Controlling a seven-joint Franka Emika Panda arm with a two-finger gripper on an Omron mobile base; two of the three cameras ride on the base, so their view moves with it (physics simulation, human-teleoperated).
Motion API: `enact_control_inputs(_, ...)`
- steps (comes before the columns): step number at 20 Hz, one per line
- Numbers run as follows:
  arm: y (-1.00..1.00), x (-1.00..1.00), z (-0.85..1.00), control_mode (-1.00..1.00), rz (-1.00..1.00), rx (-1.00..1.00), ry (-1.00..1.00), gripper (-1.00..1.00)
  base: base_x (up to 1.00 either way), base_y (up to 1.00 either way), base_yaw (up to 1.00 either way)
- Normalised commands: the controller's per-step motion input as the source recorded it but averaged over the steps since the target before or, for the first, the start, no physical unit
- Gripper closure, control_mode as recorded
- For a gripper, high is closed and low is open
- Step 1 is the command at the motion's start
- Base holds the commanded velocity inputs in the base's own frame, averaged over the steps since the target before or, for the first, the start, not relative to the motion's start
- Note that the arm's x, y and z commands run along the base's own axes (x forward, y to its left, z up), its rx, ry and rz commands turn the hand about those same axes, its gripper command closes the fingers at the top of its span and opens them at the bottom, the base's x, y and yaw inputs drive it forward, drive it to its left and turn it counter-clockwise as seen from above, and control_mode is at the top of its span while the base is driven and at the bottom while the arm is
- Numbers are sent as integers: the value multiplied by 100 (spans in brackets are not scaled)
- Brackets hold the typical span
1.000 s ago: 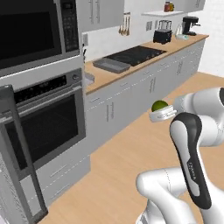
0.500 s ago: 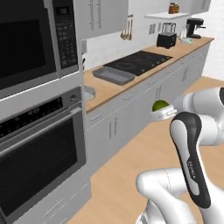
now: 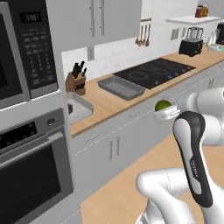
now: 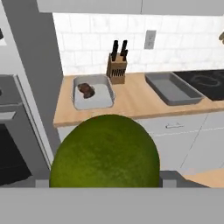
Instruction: Place one lime and one steak in each tupperware on the nearby counter, to pack two identical lunches.
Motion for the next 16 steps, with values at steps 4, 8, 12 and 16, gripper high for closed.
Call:
enact_control_inputs(4, 0, 0, 0, 100, 0, 0, 0, 100, 100, -17, 52)
enact_control_inputs(8, 0, 0, 0, 100, 0, 0, 0, 100, 100, -23, 53)
enact_control_inputs(12, 0, 0, 0, 100, 0, 0, 0, 100, 100, -31, 55)
enact_control_inputs(16, 0, 0, 0, 100, 0, 0, 0, 100, 100, -42, 56)
